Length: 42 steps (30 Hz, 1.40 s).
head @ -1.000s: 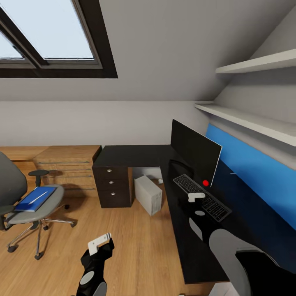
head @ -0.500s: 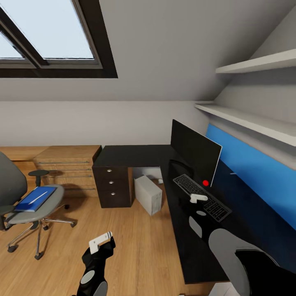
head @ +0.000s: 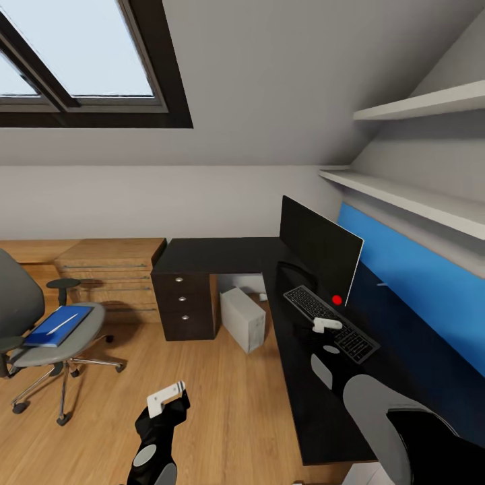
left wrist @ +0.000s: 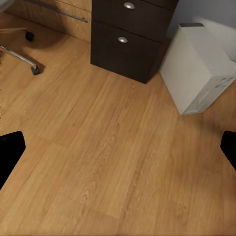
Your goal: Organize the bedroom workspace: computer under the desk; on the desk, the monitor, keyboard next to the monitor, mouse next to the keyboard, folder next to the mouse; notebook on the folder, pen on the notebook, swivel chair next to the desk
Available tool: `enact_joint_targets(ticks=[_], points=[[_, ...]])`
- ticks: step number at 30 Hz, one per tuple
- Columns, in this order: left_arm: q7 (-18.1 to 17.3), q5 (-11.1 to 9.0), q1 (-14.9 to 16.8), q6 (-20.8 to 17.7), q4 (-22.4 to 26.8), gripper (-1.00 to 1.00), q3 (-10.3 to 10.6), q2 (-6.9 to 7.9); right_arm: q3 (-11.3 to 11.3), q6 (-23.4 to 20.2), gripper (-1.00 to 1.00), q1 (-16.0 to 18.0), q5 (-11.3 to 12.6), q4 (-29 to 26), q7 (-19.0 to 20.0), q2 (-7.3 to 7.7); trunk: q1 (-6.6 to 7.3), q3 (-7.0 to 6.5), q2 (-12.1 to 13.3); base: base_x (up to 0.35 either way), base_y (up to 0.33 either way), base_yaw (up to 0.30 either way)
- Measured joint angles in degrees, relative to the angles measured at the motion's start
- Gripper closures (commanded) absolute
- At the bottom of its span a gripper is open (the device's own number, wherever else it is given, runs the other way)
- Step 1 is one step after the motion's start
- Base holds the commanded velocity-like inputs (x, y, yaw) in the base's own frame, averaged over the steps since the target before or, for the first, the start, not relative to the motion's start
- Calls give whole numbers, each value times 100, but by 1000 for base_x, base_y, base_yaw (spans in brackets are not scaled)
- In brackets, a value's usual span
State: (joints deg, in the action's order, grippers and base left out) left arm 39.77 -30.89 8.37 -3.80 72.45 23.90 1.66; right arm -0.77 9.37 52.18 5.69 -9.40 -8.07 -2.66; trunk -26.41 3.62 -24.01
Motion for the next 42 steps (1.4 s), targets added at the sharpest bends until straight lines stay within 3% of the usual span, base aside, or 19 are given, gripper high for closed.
enact_joint_targets(ticks=[12, 28, 33, 42], points=[[6, 7, 0, 31, -30, -100, 2, -6, 44, 217, -100, -12, -4, -33, 29, -31, 0, 0, 0, 0, -9, 0], [53, 3, 0, 84, -46, -100, -5, 5, 79, 215, -100, -12, 3, -8, 25, -66, 0, 0, 0, 0, -161, 0], [80, 25, 0, 479, -115, -100, -10, 8, 87, 218, -100, -12, -6, -6, -15, -306, 0, 0, 0, 0, -49, 32], [55, 28, -2, 525, -188, -100, -22, 12, 75, 220, -100, -11, -20, 5, -52, -423, 0, 0, 0, 0, -287, 235]])
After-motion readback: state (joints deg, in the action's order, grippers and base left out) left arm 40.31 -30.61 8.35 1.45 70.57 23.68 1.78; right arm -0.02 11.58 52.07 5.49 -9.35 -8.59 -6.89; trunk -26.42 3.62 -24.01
